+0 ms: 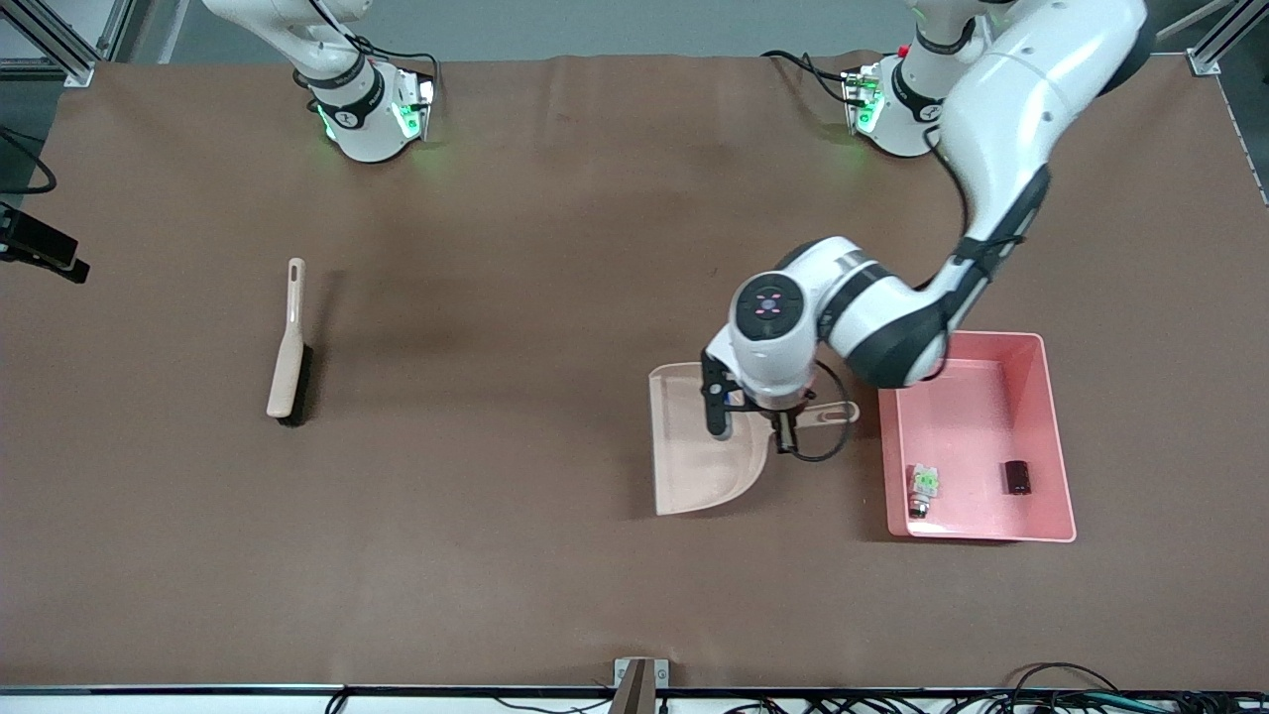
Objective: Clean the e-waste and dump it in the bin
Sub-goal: 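Carry the empty dustpan with the left gripper back beside the bin, then lower the dustpan onto the table and open the left gripper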
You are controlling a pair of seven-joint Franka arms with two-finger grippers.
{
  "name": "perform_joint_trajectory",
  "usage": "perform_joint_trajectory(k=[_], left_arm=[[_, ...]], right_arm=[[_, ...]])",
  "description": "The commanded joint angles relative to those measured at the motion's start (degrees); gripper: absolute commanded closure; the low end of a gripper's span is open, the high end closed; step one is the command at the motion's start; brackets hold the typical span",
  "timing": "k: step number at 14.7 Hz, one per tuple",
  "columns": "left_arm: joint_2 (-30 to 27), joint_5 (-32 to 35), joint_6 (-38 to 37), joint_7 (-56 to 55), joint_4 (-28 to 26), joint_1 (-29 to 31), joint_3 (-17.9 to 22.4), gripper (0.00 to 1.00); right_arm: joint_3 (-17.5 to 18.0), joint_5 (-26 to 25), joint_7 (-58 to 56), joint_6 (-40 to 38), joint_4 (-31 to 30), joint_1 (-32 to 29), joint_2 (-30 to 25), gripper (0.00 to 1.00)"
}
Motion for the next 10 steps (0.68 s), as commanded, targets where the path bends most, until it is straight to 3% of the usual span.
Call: perform_joint_trajectory(k=[1,5,10], left_arm=[[2.98,-0.64,0.66,2.71,2.77,-0.71,0.64,0.90],[4.30,-0.64,1.98,9.40,2.68,-0.54,0.99,0.90],[4.83,-1.52,1.98,4.32,2.33,0.25,1.78,0.90]], right_arm=[[0.16,0.58,-0.21,-0.32,0.70,-0.37,0.10,0.00],[0.42,1.21,-0.03,-0.32,0.87,0.16,0.10,0.00],[0.16,1.30,-0.30,-1.46,0.96,-0.37,0.01,0.00]])
